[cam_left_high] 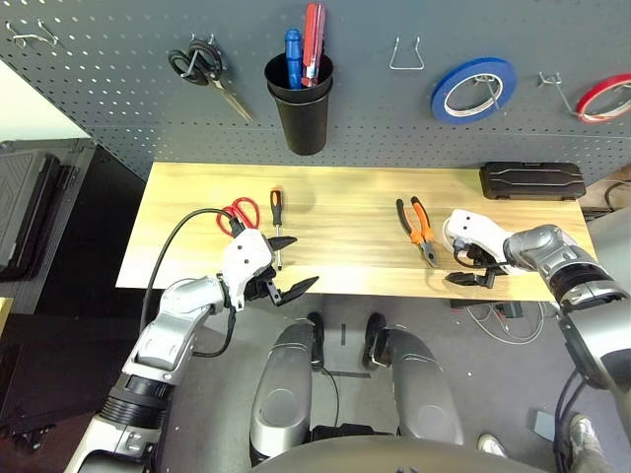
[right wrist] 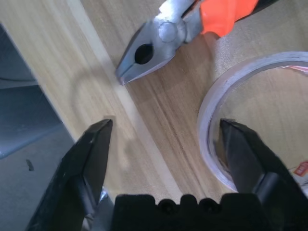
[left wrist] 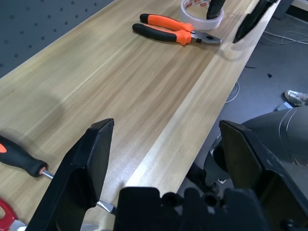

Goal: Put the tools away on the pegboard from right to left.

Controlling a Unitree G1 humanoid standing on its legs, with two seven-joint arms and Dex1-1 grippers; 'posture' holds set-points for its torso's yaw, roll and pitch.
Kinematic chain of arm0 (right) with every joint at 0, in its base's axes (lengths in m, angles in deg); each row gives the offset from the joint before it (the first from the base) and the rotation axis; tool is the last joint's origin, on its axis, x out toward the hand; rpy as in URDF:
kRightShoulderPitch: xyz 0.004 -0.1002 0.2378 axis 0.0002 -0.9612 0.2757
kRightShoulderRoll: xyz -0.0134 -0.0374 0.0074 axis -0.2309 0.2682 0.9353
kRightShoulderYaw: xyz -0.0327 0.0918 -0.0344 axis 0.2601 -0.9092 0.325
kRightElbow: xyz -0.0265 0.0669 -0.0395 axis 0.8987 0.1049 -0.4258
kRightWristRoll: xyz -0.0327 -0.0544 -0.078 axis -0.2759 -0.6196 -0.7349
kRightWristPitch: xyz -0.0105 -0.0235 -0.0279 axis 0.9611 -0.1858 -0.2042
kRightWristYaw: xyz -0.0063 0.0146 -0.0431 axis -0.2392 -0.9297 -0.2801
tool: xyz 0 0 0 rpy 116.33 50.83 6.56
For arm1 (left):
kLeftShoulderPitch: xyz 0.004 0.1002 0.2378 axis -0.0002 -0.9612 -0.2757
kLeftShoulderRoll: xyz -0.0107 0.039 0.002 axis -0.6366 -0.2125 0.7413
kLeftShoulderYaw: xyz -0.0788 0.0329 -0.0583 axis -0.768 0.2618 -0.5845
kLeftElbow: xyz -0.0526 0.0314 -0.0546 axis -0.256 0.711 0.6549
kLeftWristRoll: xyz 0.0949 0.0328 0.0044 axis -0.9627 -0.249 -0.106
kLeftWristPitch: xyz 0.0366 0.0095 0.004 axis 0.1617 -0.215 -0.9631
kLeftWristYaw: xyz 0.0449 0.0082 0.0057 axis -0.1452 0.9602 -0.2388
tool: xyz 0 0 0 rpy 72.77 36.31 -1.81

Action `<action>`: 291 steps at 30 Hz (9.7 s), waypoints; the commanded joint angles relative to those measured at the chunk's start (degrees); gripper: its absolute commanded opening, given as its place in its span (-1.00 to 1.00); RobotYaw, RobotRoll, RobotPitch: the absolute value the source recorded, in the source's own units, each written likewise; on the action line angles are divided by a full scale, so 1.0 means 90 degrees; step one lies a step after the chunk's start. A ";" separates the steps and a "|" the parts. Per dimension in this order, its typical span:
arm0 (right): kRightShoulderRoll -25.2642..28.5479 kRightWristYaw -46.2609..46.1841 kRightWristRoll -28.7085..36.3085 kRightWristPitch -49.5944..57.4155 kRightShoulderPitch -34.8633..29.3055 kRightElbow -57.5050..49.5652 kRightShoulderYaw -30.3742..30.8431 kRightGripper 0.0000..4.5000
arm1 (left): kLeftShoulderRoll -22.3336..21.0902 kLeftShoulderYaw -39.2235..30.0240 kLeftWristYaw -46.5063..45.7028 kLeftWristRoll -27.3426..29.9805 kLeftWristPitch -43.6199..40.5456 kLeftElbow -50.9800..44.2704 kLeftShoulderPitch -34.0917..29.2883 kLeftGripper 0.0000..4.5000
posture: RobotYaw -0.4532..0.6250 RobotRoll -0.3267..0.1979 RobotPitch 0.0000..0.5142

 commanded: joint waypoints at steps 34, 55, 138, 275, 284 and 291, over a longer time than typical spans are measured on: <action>0.0775 -0.2991 0.0967 -0.1928 -0.2622 -0.1654 -0.1605 -1.00 | 0.0538 0.0010 0.0211 0.0787 0.0774 -0.0653 -0.0210 1.00 | 0.19 0.25 -0.11; 0.0685 -0.4942 0.1150 -0.4027 -0.3136 -0.1848 -0.2178 -1.00 | 0.0514 -0.0120 -0.0277 0.1316 0.0041 -0.2457 0.0165 1.00 | 0.23 0.25 -0.18; -0.0265 -0.3759 0.1953 -0.1579 -0.3026 -0.3739 -0.2095 0.97 | 0.0146 -0.0786 -0.1271 0.1694 -0.2125 -0.3556 0.0538 1.00 | 0.29 0.25 -0.16; -0.1521 -0.3987 0.3720 0.3373 -0.0600 -0.9758 -0.2461 0.23 | -0.0826 -0.2094 -0.1852 0.3434 -0.3763 -0.3888 0.1279 1.00 | 0.34 0.25 -0.21; -0.1699 -0.4315 0.3650 0.3183 0.0055 -0.9235 -0.2455 0.23 | -0.0783 -0.2063 -0.1959 0.3468 -0.3736 -0.3860 0.1351 1.00 | 0.35 0.25 -0.21; -0.1989 -0.4460 0.3487 0.2603 0.0308 -0.8482 -0.2363 0.23 | -0.0623 -0.2057 -0.2083 0.3471 -0.3730 -0.3793 0.1528 1.00 | 0.37 0.25 -0.20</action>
